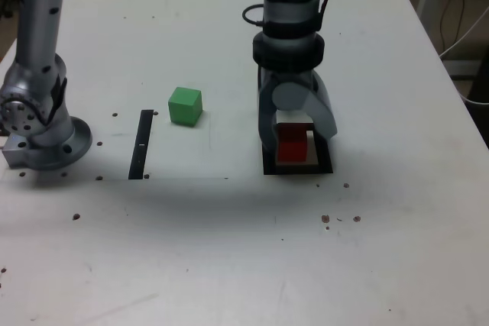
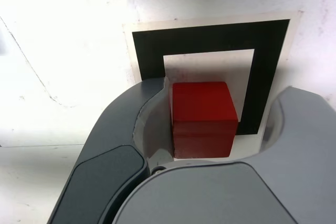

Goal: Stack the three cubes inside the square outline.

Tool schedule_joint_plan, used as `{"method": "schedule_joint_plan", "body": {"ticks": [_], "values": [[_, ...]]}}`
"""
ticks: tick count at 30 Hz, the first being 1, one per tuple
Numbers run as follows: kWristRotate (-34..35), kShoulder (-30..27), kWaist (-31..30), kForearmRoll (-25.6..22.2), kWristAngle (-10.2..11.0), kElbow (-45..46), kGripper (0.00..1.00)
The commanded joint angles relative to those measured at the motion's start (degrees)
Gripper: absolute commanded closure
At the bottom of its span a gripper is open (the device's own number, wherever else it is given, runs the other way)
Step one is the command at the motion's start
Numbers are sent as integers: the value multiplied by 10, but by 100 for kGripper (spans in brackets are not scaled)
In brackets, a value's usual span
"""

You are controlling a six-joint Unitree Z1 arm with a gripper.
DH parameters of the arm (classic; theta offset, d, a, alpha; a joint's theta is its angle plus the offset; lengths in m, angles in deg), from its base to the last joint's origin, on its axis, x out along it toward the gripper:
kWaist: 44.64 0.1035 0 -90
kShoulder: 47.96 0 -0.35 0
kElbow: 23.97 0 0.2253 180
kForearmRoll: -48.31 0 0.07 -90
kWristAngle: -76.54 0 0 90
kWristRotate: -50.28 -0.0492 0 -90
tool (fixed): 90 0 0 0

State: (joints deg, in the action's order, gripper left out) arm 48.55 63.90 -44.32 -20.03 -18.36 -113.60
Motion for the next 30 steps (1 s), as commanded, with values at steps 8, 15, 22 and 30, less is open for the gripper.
{"method": "schedule_joint_plan", "body": {"ticks": [8,15,22,30], "values": [[-14,-61,13,-68,32,-14,0],[-126,-84,60,-132,48,-43,0],[-232,-100,112,-169,89,-73,0],[-372,-72,190,-198,127,-143,0]]}}
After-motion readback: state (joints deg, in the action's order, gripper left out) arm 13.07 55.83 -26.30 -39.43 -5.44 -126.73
